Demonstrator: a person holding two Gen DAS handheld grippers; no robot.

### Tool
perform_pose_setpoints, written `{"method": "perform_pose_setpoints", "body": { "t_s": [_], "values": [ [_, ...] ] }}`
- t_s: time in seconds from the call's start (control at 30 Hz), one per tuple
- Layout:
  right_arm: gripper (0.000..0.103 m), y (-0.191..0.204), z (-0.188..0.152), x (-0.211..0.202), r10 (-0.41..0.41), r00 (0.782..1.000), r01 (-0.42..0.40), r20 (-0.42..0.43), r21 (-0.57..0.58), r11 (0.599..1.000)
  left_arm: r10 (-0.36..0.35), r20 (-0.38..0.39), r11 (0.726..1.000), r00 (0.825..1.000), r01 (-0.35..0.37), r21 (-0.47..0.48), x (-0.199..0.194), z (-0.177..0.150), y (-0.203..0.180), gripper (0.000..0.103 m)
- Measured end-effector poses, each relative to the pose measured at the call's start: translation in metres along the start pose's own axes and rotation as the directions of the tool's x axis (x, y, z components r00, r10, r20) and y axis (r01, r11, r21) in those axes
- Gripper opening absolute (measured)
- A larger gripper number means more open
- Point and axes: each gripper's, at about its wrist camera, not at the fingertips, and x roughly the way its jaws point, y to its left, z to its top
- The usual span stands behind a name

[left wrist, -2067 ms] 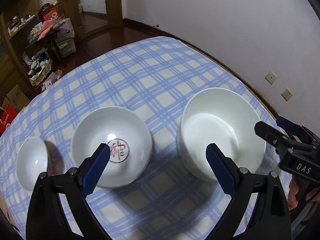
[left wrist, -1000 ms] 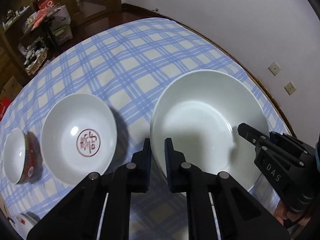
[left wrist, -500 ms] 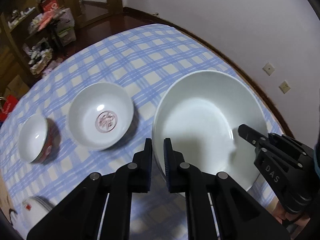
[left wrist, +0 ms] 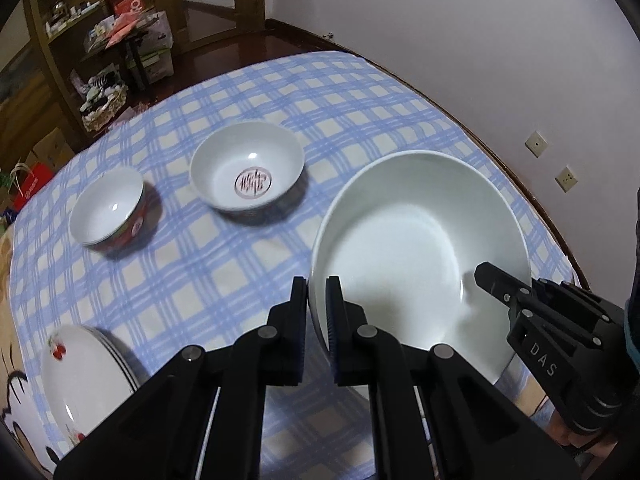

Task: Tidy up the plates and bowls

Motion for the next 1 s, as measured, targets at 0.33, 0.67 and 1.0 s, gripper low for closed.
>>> {"method": "perform_pose_setpoints", "body": {
  "t_s": [0.33, 0.67, 1.0],
  "values": [
    [0.005, 0.006, -0.036, 0.012, 0.041, 0.997, -0.040, -0.058, 0.015, 0.999, 0.006, -0.097, 0.997, 0.995, -0.013, -0.074, 0.033, -0.038, 0.026, 0.009],
    [0.005, 0.018, -0.040, 0.029, -0.003, 0.995, 0.000, -0.095, -0.031, 1.000, -0.003, -0.085, 0.997, 0.996, -0.003, -0.072, 0.043, -0.052, 0.032, 0.008],
    [0.007, 0.014, -0.041, 0.036, 0.018, 0.991, -0.019, -0.132, -0.008, 1.000, -0.012, -0.090, 0.997, 0.996, 0.005, -0.072, 0.041, -0.052, 0.035, 0.012]
  ]
}}
